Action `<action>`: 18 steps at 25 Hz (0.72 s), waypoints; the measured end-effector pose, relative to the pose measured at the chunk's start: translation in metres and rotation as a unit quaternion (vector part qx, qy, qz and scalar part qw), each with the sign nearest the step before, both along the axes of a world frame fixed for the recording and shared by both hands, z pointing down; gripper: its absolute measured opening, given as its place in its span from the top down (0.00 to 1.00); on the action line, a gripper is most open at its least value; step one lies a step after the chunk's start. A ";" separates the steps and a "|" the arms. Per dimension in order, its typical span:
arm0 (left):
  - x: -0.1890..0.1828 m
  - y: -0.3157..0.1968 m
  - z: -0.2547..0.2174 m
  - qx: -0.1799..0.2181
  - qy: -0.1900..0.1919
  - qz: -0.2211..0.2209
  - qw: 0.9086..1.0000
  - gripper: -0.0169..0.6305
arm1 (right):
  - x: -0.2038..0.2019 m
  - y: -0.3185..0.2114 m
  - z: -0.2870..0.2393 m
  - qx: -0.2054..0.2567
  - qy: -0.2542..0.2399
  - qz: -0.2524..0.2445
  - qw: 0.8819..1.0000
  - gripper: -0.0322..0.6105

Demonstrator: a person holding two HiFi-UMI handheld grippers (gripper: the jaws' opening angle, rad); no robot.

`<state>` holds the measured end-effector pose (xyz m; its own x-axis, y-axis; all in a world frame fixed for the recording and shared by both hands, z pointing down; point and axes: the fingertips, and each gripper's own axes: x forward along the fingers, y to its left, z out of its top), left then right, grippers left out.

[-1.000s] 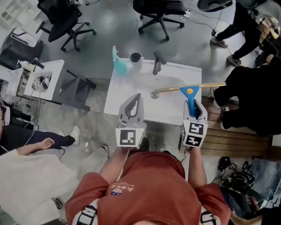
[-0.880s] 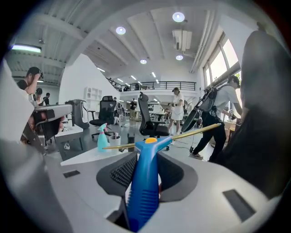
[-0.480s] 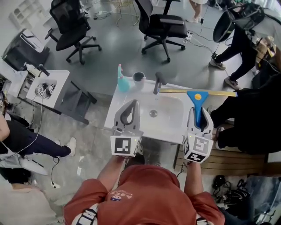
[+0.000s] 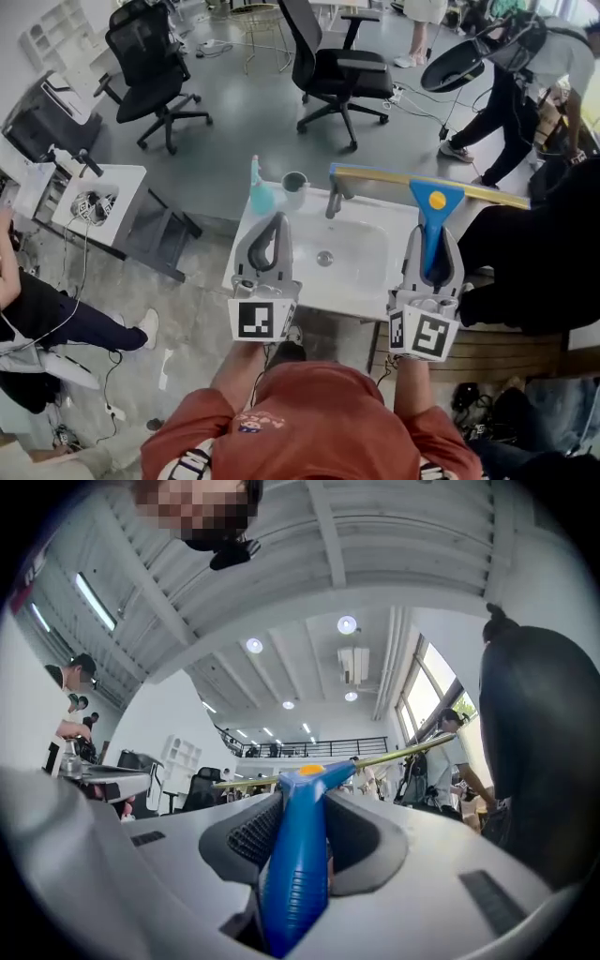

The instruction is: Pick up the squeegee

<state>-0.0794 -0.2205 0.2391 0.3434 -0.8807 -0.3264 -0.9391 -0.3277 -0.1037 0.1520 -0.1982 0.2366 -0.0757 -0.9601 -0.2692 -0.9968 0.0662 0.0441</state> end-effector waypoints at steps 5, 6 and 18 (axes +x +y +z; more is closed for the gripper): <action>-0.011 -0.007 0.003 -0.004 -0.001 -0.006 1.000 0.95 | -0.008 -0.007 0.004 -0.008 -0.005 -0.001 1.000 0.73; -0.013 -0.008 0.003 -0.006 -0.001 -0.006 1.000 0.95 | -0.008 -0.009 0.004 -0.010 -0.005 0.001 1.000 0.73; -0.027 -0.018 0.009 -0.014 0.002 -0.008 1.000 0.95 | -0.020 -0.023 0.014 -0.030 0.003 0.002 1.000 0.73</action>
